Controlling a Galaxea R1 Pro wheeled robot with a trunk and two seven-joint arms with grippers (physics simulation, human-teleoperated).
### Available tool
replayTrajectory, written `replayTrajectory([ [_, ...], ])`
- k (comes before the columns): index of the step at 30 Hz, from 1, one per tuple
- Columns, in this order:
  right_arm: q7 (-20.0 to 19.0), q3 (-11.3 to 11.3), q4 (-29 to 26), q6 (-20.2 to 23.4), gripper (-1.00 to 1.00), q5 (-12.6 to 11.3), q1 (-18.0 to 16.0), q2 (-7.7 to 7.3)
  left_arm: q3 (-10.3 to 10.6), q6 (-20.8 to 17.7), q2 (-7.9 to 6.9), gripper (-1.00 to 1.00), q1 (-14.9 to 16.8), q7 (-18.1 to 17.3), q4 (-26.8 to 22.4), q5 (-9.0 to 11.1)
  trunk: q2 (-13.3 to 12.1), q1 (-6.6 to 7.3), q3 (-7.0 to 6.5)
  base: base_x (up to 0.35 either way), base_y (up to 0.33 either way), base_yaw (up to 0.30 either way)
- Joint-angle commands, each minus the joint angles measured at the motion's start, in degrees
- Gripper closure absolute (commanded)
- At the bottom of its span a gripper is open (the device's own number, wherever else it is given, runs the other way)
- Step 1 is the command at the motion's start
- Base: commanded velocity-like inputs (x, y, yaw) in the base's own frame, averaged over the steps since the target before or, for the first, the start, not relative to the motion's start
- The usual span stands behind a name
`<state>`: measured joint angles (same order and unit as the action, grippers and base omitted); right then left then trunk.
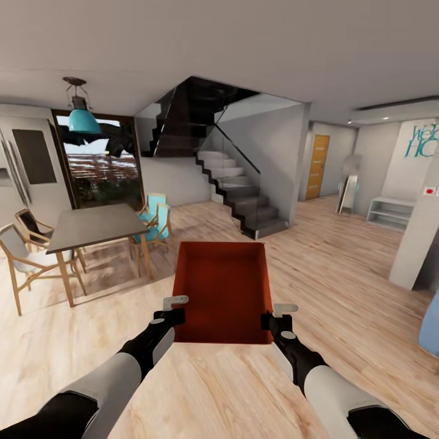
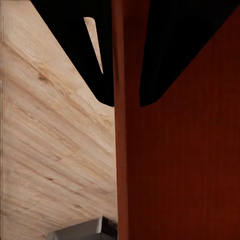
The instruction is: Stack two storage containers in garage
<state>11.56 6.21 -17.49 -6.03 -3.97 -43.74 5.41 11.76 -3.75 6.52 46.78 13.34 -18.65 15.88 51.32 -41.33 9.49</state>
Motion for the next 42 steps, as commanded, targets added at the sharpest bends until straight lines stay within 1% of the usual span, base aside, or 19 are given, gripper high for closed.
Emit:
replayTrajectory([
  [1, 4.74, -1.99, 0.09, -0.30, 1.00, -0.51, -0.12, -0.04, 0.47, -0.38, -1.24, 1.00, -0.02, 3.09, -0.25, -0.63, 0.06, -0.04, 0.08, 0.326, 0.000, -0.287],
  [7, 4.67, -1.99, 0.09, -0.27, 1.00, -0.51, -0.12, -0.04, 0.47, -0.38, -1.24, 1.00, -0.02, 3.09, -0.25, -0.62, 0.06, -0.04, 0.08, 0.326, 0.000, -0.239],
  [34, 4.49, -2.00, 0.09, -0.13, 1.00, -0.58, -0.12, -0.04, 0.46, -0.54, -1.31, 1.00, -0.02, 3.09, -0.25, -0.59, 0.06, -0.04, 0.08, 0.326, 0.000, -0.008],
  [42, 4.61, -1.99, 0.09, -0.10, 1.00, -0.60, -0.12, -0.04, 0.47, -0.55, -1.33, 1.00, -0.02, 3.09, -0.25, -0.59, 0.06, -0.04, 0.08, 0.326, 0.000, -0.186],
])
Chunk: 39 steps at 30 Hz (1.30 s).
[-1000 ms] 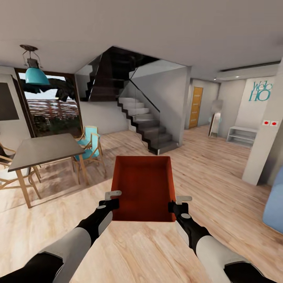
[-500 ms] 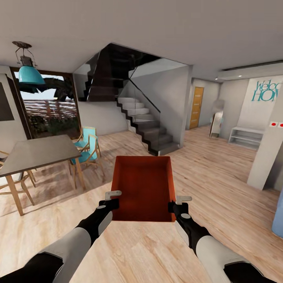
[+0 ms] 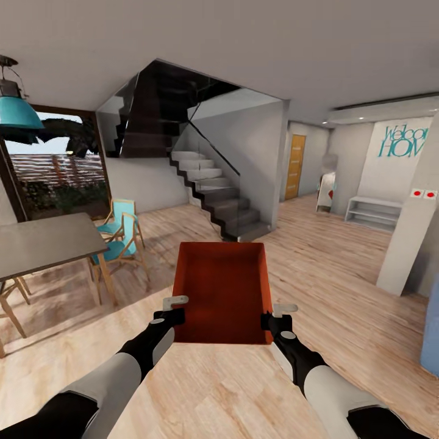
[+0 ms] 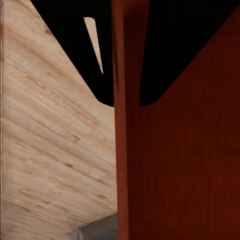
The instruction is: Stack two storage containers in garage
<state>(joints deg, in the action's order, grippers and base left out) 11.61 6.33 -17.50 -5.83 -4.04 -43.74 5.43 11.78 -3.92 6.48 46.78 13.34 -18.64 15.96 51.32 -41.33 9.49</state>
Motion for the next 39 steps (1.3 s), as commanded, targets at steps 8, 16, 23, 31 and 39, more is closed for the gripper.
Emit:
replayTrajectory([
  [8, 4.56, -2.11, 0.09, -0.31, 1.00, -0.49, -0.12, -0.06, 0.47, -0.35, -1.29, 1.00, -0.02, 3.09, -0.26, -0.67, 0.06, -0.04, 0.08, 0.326, 0.000, -0.283],
  [16, 4.56, -2.11, 0.09, -0.32, 1.00, -0.46, -0.12, -0.06, 0.47, -0.30, -1.29, 1.00, -0.02, 3.09, -0.26, -0.67, 0.06, -0.04, 0.08, 0.326, 0.000, -0.286],
  [23, 4.56, -2.11, 0.09, -0.30, 1.00, -0.50, -0.12, -0.06, 0.51, -0.30, -1.29, 1.00, -0.02, 3.09, -0.26, -0.67, 0.06, -0.04, 0.08, 0.326, 0.000, -0.286],
  [31, 4.47, -2.11, 0.09, -0.23, 1.00, -0.53, -0.12, -0.06, 0.51, -0.30, -1.26, 1.00, -0.02, 3.09, -0.26, -0.67, 0.06, -0.04, 0.08, 0.326, 0.000, -0.286],
  [39, 4.47, -2.11, 0.12, -0.23, 1.00, -0.53, -0.12, -0.06, 0.50, -0.30, -1.28, 1.00, -0.02, 3.09, -0.26, -0.67, 0.06, -0.04, 0.08, 0.326, 0.000, -0.279],
])
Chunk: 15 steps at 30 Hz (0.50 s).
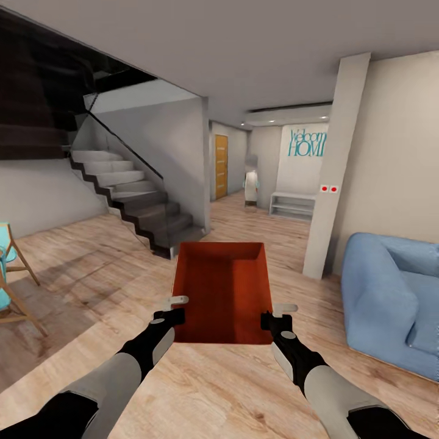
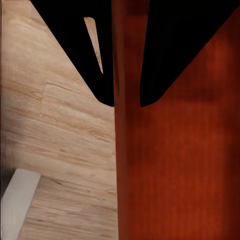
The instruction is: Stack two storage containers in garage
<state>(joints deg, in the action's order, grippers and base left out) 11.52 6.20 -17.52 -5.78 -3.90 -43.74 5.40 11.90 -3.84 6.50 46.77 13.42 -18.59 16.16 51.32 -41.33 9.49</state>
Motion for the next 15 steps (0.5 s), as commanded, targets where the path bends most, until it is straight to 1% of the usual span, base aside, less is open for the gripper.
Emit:
replayTrajectory([
  [1, 4.57, -1.98, 0.13, -0.28, 1.00, -0.67, -0.11, -0.04, 0.37, -0.37, -1.31, 1.00, -0.01, 3.02, -0.30, -0.87, 0.06, -0.04, 0.08, 0.326, 0.000, -0.149],
  [5, 4.44, -1.98, 0.14, -0.26, 1.00, -0.71, -0.11, -0.06, 0.39, -0.37, -1.29, 1.00, -0.01, 3.02, -0.30, -0.87, 0.06, -0.04, 0.08, 0.326, 0.000, -0.049],
  [15, 4.52, -1.98, 0.13, -0.25, 1.00, -0.69, -0.11, -0.04, 0.39, -0.28, -1.30, 1.00, -0.01, 3.02, -0.30, -0.87, 0.06, -0.04, 0.08, 0.326, 0.000, -0.002],
])
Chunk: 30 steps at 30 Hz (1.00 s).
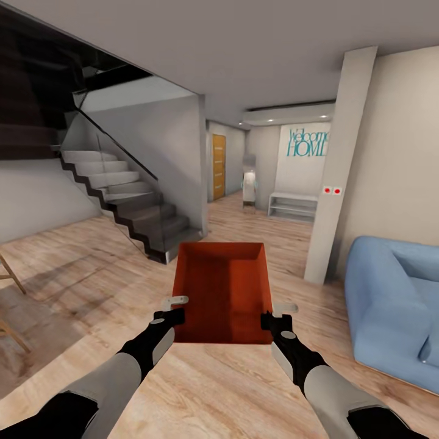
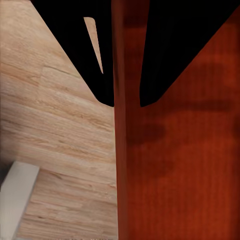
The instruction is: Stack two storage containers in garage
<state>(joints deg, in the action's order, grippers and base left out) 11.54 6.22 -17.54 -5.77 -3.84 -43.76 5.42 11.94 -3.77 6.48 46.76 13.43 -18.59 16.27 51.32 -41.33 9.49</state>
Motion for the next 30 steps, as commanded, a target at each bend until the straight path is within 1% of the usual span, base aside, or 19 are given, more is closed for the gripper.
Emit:
replayTrajectory([
  [1, 4.51, -2.00, 0.15, -0.28, 1.00, -0.75, -0.10, -0.06, 0.33, -0.34, -1.28, 1.00, 0.00, 3.00, -0.31, -0.98, 0.06, -0.04, 0.08, 0.326, 0.000, 0.000],
  [11, 4.47, -2.00, 0.19, -0.30, 1.00, -0.79, -0.10, -0.05, 0.33, -0.36, -1.29, 1.00, 0.00, 3.00, -0.31, -0.98, 0.06, -0.04, 0.08, 0.326, 0.000, -0.002],
  [26, 4.55, -2.00, 0.23, -0.30, 1.00, -0.91, -0.10, -0.05, 0.34, -0.27, -1.30, 1.00, 0.00, 3.00, -0.31, -0.98, 0.06, -0.04, 0.08, 0.327, 0.000, -0.220],
  [30, 4.55, -2.00, 0.23, -0.30, 1.00, -0.91, -0.10, -0.05, 0.34, -0.27, -1.30, 1.00, 0.00, 3.00, -0.31, -0.98, 0.06, -0.04, 0.08, 0.327, 0.000, -0.066],
])
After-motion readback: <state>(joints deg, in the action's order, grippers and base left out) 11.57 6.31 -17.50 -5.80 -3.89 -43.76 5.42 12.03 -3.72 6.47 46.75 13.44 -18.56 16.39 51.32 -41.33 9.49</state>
